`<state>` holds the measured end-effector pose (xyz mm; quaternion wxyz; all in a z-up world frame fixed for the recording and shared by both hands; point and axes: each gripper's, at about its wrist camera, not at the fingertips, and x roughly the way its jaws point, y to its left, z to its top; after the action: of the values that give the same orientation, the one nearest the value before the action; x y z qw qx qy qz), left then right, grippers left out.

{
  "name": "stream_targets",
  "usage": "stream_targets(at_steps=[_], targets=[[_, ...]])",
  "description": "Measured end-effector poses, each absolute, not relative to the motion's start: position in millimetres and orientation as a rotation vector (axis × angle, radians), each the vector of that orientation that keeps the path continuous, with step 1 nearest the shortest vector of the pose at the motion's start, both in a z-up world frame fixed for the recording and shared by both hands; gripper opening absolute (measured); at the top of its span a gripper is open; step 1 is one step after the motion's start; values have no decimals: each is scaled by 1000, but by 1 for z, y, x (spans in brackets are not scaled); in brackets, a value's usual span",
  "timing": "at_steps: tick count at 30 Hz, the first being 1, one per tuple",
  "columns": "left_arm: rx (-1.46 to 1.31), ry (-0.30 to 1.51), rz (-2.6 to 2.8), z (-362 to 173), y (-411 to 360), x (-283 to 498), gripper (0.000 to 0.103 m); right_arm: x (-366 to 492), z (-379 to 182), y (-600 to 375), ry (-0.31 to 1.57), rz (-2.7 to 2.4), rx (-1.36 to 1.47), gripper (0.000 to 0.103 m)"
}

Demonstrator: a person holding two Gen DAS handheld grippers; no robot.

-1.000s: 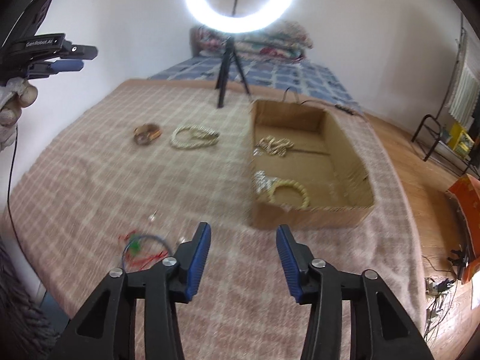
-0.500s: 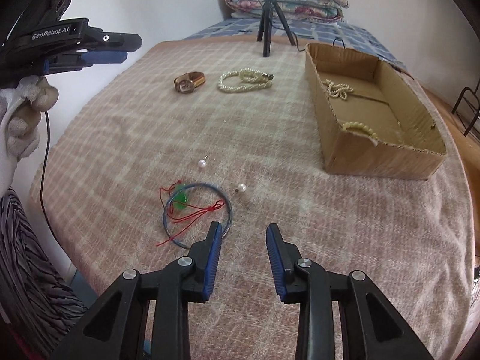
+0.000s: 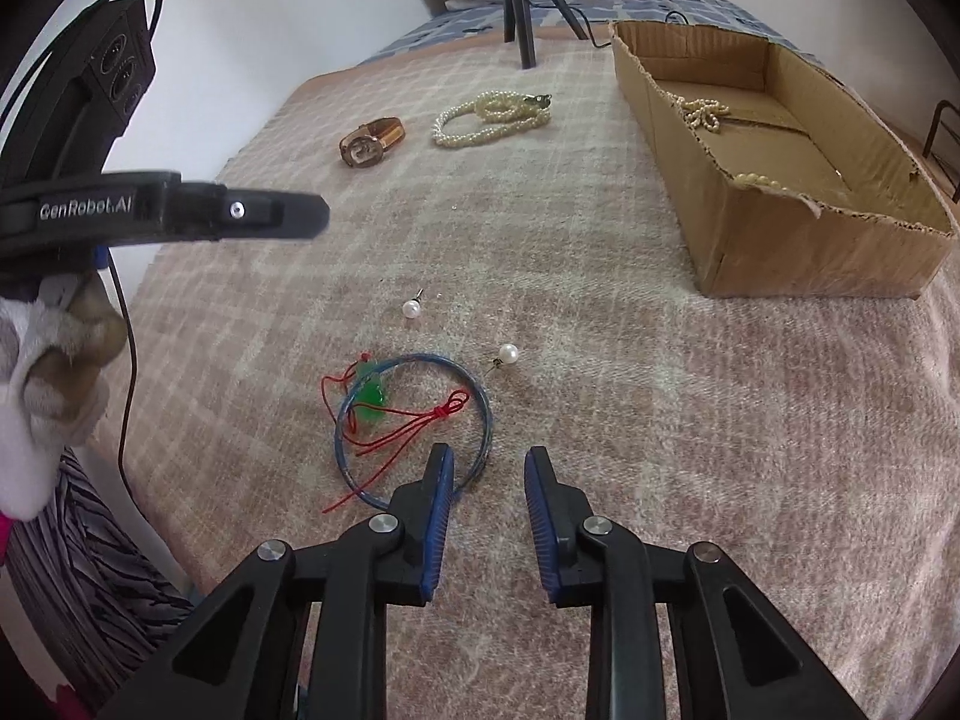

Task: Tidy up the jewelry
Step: 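Close left tool on pearl earring while right tool grasps blue hoop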

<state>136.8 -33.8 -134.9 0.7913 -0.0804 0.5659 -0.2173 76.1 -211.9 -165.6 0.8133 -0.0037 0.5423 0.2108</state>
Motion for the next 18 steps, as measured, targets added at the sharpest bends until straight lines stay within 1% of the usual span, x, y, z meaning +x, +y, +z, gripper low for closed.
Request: stream_targets(at_steps=[3,5,6,18], targets=[[-162,1241,-476,-143,-41,135,33,78,-168,-209,1161,439,-25,24],[-163,1259,-482,-149,-45,135,25,79,-170,-208,1162,437,-32,24],[-164,1268,-482,-152,-47,136,24,79,-170,-207,1163,437,-36,24],[-131,1300,-477,-171,-65,140,24,82,-178,-199,1161,429,-67,21]])
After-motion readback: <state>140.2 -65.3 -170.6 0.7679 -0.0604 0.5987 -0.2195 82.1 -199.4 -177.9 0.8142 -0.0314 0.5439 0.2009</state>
